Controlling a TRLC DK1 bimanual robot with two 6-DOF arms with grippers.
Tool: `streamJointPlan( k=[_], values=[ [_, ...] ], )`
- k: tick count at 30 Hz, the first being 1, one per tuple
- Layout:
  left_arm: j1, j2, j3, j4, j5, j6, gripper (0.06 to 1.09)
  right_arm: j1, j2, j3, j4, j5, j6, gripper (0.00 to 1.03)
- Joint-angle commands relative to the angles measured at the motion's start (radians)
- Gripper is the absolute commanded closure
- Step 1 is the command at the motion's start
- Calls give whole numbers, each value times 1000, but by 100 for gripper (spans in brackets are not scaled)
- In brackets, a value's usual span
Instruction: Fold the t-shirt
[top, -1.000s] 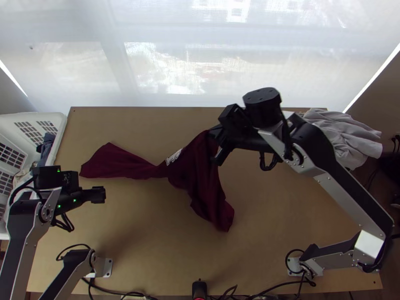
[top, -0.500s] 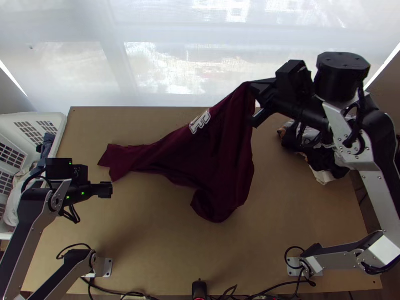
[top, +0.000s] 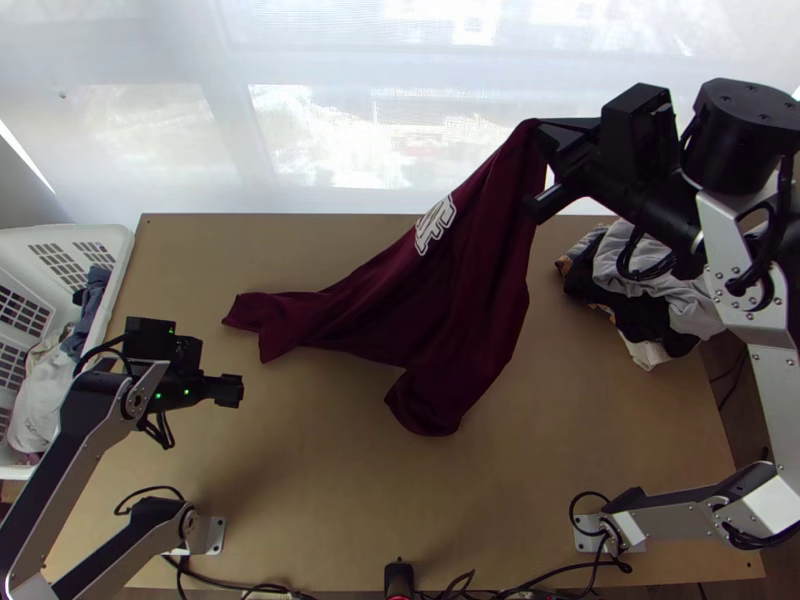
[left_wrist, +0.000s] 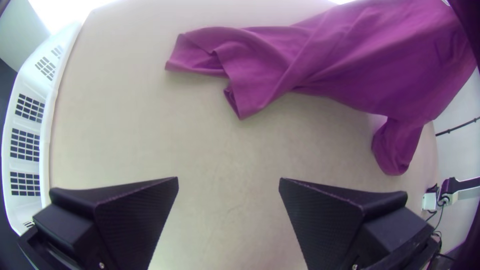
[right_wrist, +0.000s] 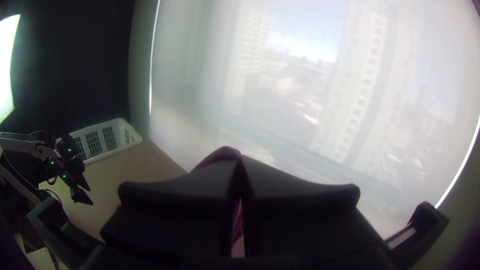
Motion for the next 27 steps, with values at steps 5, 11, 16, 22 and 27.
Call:
streamJointPlan(
  k=[5, 11, 16, 22, 27],
  values=[
    [-109, 192, 15, 148, -45, -3, 11, -9, -69, -122, 2, 8, 3, 100],
    [-117, 333, 64, 231, -55, -12, 13, -11, -83, -147, -16, 11, -4, 100],
    [-134, 442, 85, 287, -53, -15, 20, -17, -84, -157, -25, 20, -7, 100],
    [-158, 539, 108, 344, -55, -20, 20, -17, -80, -161, -25, 31, -16, 100],
    [-154, 568, 116, 387, -53, -27, 36, -19, -78, -162, -25, 36, -20, 100]
  ],
)
